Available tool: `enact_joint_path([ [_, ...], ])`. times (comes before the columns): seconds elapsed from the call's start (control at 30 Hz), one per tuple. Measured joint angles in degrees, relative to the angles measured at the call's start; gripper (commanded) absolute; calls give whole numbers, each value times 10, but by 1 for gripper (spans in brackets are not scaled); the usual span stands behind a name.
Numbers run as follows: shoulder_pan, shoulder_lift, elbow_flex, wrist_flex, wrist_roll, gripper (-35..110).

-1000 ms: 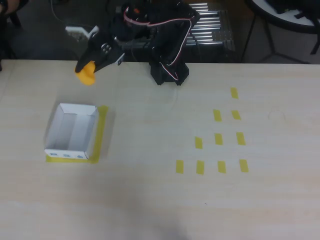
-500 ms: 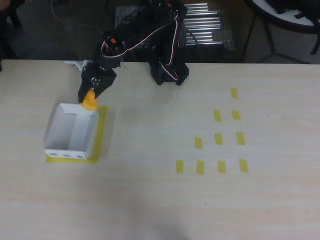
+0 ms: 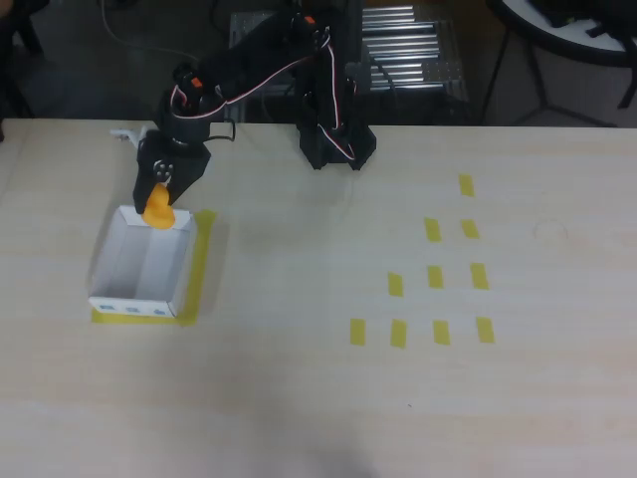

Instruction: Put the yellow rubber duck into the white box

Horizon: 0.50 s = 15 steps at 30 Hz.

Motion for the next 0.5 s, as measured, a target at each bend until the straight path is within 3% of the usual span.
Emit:
enact_joint_path([
  [0.5, 45, -200, -170, 13, 52, 0],
])
